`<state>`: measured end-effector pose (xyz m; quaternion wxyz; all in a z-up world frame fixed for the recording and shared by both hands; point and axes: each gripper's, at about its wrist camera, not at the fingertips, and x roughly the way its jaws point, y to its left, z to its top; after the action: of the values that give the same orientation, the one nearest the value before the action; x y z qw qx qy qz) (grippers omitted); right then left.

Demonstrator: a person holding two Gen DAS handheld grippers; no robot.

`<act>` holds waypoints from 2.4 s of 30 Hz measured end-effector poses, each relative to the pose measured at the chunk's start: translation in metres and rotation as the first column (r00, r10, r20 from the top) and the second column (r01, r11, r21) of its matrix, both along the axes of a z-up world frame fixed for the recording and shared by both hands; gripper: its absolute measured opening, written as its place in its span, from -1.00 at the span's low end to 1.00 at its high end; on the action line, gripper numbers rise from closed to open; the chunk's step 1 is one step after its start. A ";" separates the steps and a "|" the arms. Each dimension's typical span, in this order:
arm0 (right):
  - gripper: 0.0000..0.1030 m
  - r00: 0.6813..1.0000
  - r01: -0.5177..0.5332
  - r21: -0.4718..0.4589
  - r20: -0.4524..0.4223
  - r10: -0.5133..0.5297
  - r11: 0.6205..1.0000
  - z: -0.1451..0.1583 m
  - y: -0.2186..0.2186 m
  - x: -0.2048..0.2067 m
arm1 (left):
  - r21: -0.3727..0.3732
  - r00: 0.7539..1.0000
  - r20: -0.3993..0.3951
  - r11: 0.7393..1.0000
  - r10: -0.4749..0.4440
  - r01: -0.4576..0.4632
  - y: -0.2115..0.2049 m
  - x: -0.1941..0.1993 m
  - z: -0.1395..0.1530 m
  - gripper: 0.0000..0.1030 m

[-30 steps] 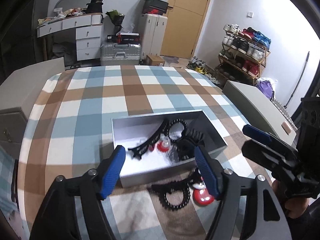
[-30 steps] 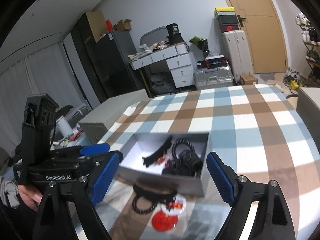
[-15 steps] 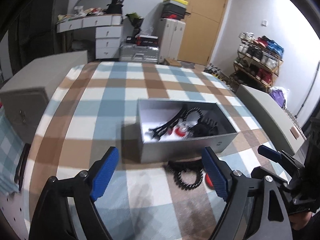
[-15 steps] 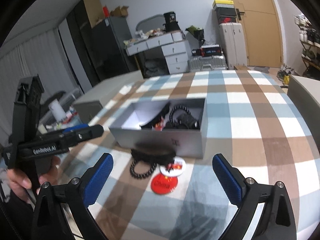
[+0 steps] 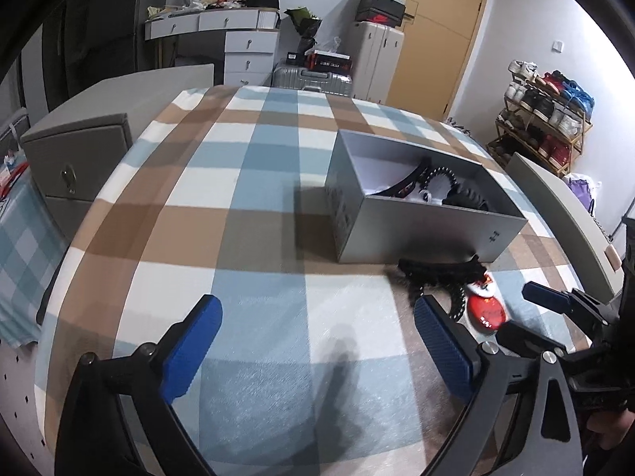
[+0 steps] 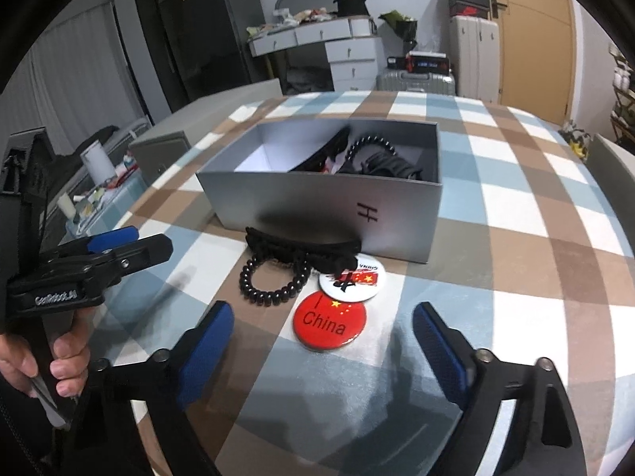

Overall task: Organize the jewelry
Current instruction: 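Lower the right tool onto the red 'I China' badge and close it, then grasp the white China badge with the left tool while the right tool holds the red badge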

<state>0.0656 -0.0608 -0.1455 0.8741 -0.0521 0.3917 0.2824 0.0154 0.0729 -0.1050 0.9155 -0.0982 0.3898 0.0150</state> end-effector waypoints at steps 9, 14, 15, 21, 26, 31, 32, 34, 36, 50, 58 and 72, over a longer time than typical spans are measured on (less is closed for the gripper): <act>0.46 0.999 0.032 -0.112 -0.018 -0.034 0.993 -0.011 0.016 0.008 | -0.021 1.000 -0.011 1.000 -0.013 0.013 0.000 -0.007 -0.004 0.85; 0.01 0.999 0.037 -0.176 0.022 -0.034 0.984 -0.012 0.021 0.003 | -0.032 1.000 -0.014 0.999 -0.027 0.027 -0.001 -0.007 -0.004 0.85; -0.08 0.999 0.037 -0.185 0.031 -0.031 0.982 -0.012 0.021 0.002 | -0.034 0.999 -0.014 0.999 -0.030 0.029 -0.001 -0.008 -0.004 0.85; -0.19 0.999 0.010 -0.174 0.036 -0.004 0.985 -0.011 0.018 -0.002 | -0.028 0.999 -0.013 0.998 -0.051 0.051 -0.006 -0.008 -0.001 0.85; -0.19 0.999 0.012 -0.136 0.043 -0.006 0.991 -0.008 0.006 -0.011 | -0.020 0.995 -0.010 0.995 -0.097 0.097 -0.016 -0.007 0.005 0.85; -0.19 0.997 0.053 -0.090 0.053 -0.048 0.995 0.000 -0.018 -0.017 | -0.045 0.982 -0.010 0.981 -0.191 0.190 -0.036 0.001 0.010 0.85; -0.19 0.997 0.064 -0.073 0.055 -0.060 0.995 0.003 -0.025 -0.017 | -0.056 0.977 -0.012 0.976 -0.211 0.210 -0.040 0.003 0.011 0.85; -0.19 0.994 0.095 -0.040 0.061 -0.092 0.995 0.006 -0.040 -0.019 | -0.087 0.959 -0.023 0.956 -0.282 0.279 -0.056 0.010 0.013 0.85; -0.19 0.990 0.127 -0.012 0.068 -0.126 0.992 0.010 -0.054 -0.021 | -0.109 0.939 -0.030 0.935 -0.343 0.338 -0.070 0.015 0.014 0.85; -0.18 0.960 0.260 0.114 0.073 -0.269 0.959 0.018 -0.130 -0.023 | -0.176 0.882 -0.171 0.894 -0.439 0.411 -0.133 0.068 -0.001 0.84; -0.18 0.964 0.246 0.161 0.066 -0.259 0.956 0.016 -0.137 -0.022 | -0.176 0.891 -0.225 0.916 -0.394 0.361 -0.131 0.082 -0.009 0.84; -0.18 0.968 0.225 0.192 0.066 -0.242 0.955 0.014 -0.136 -0.025 | 0.109 0.916 -0.240 0.928 -0.323 0.356 -0.148 0.077 -0.012 0.02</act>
<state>0.0406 -0.1972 -0.1310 0.9189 0.0629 0.3283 0.2093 0.0923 -0.0753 -0.1174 0.8606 0.0427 0.4966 -0.1043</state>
